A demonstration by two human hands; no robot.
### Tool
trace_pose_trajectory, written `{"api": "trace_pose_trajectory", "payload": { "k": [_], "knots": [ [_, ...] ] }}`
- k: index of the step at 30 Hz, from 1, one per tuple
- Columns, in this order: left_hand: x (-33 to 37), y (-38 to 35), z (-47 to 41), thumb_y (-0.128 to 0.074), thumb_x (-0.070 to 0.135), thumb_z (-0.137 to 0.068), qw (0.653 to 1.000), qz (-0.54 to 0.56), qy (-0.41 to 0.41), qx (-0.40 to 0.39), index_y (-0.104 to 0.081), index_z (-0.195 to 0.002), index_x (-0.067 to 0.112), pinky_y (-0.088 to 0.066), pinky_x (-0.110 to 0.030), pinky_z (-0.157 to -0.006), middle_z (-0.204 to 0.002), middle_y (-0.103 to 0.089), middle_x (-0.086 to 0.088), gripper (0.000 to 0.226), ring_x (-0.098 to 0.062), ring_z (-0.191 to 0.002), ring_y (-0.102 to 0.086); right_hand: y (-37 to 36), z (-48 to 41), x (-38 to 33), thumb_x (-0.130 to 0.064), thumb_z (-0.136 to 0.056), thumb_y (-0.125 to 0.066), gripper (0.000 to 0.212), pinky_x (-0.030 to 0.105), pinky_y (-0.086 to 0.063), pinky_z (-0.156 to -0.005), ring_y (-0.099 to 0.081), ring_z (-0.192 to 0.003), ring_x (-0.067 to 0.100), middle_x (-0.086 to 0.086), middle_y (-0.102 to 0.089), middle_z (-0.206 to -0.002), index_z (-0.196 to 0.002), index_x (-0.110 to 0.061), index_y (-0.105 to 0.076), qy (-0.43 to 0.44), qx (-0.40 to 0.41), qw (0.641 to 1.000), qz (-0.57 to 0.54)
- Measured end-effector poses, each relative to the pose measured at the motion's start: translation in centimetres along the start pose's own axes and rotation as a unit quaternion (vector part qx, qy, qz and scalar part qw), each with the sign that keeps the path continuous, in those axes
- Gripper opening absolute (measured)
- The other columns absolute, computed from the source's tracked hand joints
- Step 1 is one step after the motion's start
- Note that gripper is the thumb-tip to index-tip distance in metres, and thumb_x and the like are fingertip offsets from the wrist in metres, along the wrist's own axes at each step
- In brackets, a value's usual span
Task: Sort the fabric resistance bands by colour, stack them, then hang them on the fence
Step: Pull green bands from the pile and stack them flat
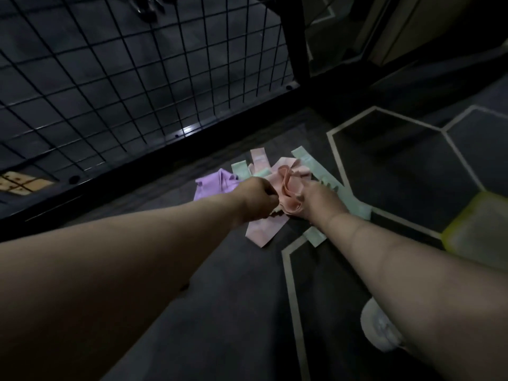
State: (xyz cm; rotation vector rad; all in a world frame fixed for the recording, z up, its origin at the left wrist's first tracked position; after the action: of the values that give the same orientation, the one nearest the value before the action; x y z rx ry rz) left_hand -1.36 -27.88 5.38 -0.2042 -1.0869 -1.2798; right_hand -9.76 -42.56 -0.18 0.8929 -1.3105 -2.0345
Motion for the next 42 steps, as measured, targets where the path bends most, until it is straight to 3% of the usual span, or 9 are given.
{"api": "trace_pose_trajectory", "payload": {
  "k": [4,8,11,16,21,24,29,36,42],
  "knots": [
    [1.1,1.5,0.9,-0.055,0.012,-0.097,1.000,0.000,-0.022,0.004,-0.065,-0.115,0.006,-0.041,-0.011,-0.038,-0.094,-0.067,-0.009,0.021,-0.012,-0.065,-0.066,5.9,1.8,-2.7,-0.020,-0.093,-0.061,0.014,0.037,-0.053,-0.087,-0.064,-0.096,0.024,0.007,-0.067,-0.100,-0.094,-0.012,-0.072,-0.011,0.089,0.990,-0.106],
    [1.7,3.4,2.3,-0.068,0.014,-0.089,0.998,-0.001,-0.056,0.027,-0.050,-0.138,0.015,-0.052,-0.029,-0.094,-0.132,-0.057,-0.003,0.052,-0.016,-0.113,-0.060,11.1,3.9,-6.5,-0.007,-0.088,-0.066,0.019,0.032,-0.054,-0.080,-0.063,-0.089,0.014,-0.004,-0.066,-0.092,-0.083,-0.025,-0.060,0.107,0.113,0.970,-0.185],
    [3.8,6.2,4.9,-0.074,0.006,-0.082,0.993,0.031,-0.102,0.045,-0.043,-0.143,0.016,-0.050,-0.036,-0.100,-0.132,-0.055,-0.006,0.070,-0.020,-0.117,-0.056,15.1,6.3,-10.0,0.005,-0.083,-0.068,0.031,0.043,-0.057,-0.087,-0.068,-0.094,0.022,0.009,-0.071,-0.095,-0.075,-0.024,-0.059,0.186,0.057,0.951,-0.240],
    [6.3,11.4,11.2,-0.063,-0.015,-0.084,0.971,0.193,-0.139,0.001,-0.061,-0.114,0.005,-0.058,-0.026,-0.076,-0.095,-0.070,-0.007,0.036,-0.013,-0.084,-0.068,21.0,11.0,-14.7,0.008,-0.085,-0.067,0.026,0.032,-0.060,-0.079,-0.070,-0.094,0.019,0.012,-0.071,-0.100,-0.075,-0.015,-0.058,0.234,0.015,0.884,-0.404],
    [4.3,14.4,17.9,-0.062,-0.016,-0.084,0.971,0.199,-0.124,-0.052,-0.067,-0.099,0.000,-0.056,-0.041,-0.081,-0.091,-0.074,-0.018,0.023,-0.028,-0.081,-0.072,22.8,14.4,-18.2,0.014,-0.085,-0.063,0.027,0.023,-0.057,-0.062,-0.068,-0.075,0.010,0.005,-0.071,-0.089,-0.077,-0.011,-0.056,0.205,0.014,0.802,-0.560],
    [3.6,15.6,21.1,-0.047,-0.022,-0.088,0.955,0.261,-0.129,-0.056,-0.063,-0.101,-0.003,-0.060,-0.037,-0.065,-0.084,-0.071,-0.019,0.029,-0.024,-0.070,-0.072,22.3,15.8,-19.8,0.012,-0.086,-0.063,0.022,0.028,-0.061,-0.072,-0.068,-0.082,0.014,0.005,-0.070,-0.090,-0.082,-0.009,-0.057,0.173,0.001,0.757,-0.630],
    [2.3,16.5,23.5,-0.042,-0.021,-0.090,0.939,0.305,-0.149,-0.050,-0.064,-0.102,-0.005,-0.058,-0.033,-0.063,-0.085,-0.064,-0.022,0.030,-0.025,-0.065,-0.065,20.0,16.7,-22.6,0.008,-0.090,-0.061,0.014,0.032,-0.060,-0.083,-0.069,-0.098,0.023,0.017,-0.067,-0.101,-0.096,-0.003,-0.057,0.101,-0.065,0.647,-0.753],
    [-1.1,17.0,24.4,-0.043,-0.011,-0.095,0.944,0.311,-0.090,-0.065,-0.053,-0.120,-0.008,-0.059,-0.033,-0.059,-0.085,-0.065,-0.021,0.028,-0.021,-0.065,-0.069,15.6,16.5,-25.1,-0.004,-0.089,-0.068,0.012,0.038,-0.060,-0.060,-0.068,-0.071,0.019,0.007,-0.069,-0.082,-0.096,-0.013,-0.063,0.070,-0.099,0.747,-0.654],
    [-12.1,17.6,22.7,-0.068,0.005,-0.077,0.966,0.250,0.020,-0.061,-0.065,-0.099,-0.005,-0.059,-0.032,-0.060,-0.079,-0.072,-0.017,0.024,-0.022,-0.064,-0.071,7.8,13.9,-26.2,0.003,-0.088,-0.066,0.008,0.029,-0.059,-0.062,-0.067,-0.064,0.017,0.010,-0.068,-0.077,-0.091,-0.004,-0.064,-0.014,-0.108,0.769,-0.630]
  ]
}}
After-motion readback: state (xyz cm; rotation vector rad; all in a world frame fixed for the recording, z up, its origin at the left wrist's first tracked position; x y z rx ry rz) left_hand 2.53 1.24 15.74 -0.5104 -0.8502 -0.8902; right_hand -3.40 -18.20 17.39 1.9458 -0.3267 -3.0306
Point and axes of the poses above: each hand's wrist, its own z-axis away from the middle knuckle, its own y-axis out of the back of the hand, x = y × z, the point moved 3 cm from there along -z, towards the middle knuckle
